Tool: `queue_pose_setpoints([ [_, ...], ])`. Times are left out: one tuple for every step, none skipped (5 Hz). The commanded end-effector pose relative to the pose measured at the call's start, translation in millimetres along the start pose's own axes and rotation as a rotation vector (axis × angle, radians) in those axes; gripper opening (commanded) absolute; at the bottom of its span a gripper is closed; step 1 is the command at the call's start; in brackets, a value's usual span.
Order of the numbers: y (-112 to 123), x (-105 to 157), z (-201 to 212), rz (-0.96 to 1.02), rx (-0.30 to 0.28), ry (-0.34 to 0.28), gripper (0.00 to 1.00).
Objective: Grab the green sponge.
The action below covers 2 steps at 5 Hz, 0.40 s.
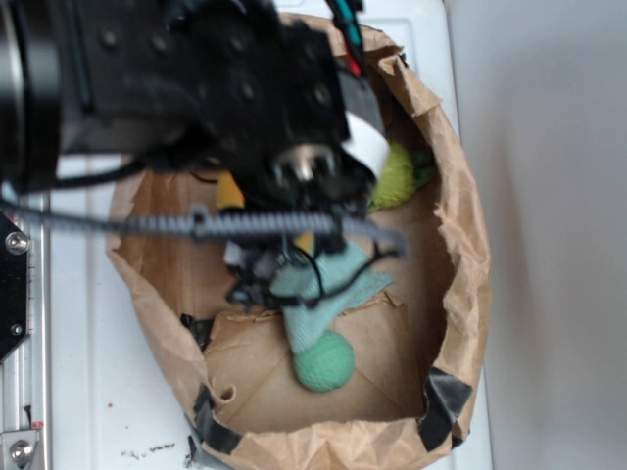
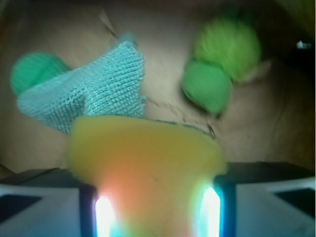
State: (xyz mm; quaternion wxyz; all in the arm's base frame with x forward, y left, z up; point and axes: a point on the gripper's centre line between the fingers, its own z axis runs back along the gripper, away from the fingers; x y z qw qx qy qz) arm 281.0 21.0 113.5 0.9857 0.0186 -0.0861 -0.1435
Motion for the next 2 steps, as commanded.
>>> queue_pose_setpoints([
  [-19,26,51,0.040,0.012,-0.089,0.00],
  [-21,34,64,0.047,-0.010,-0.092,0.00],
])
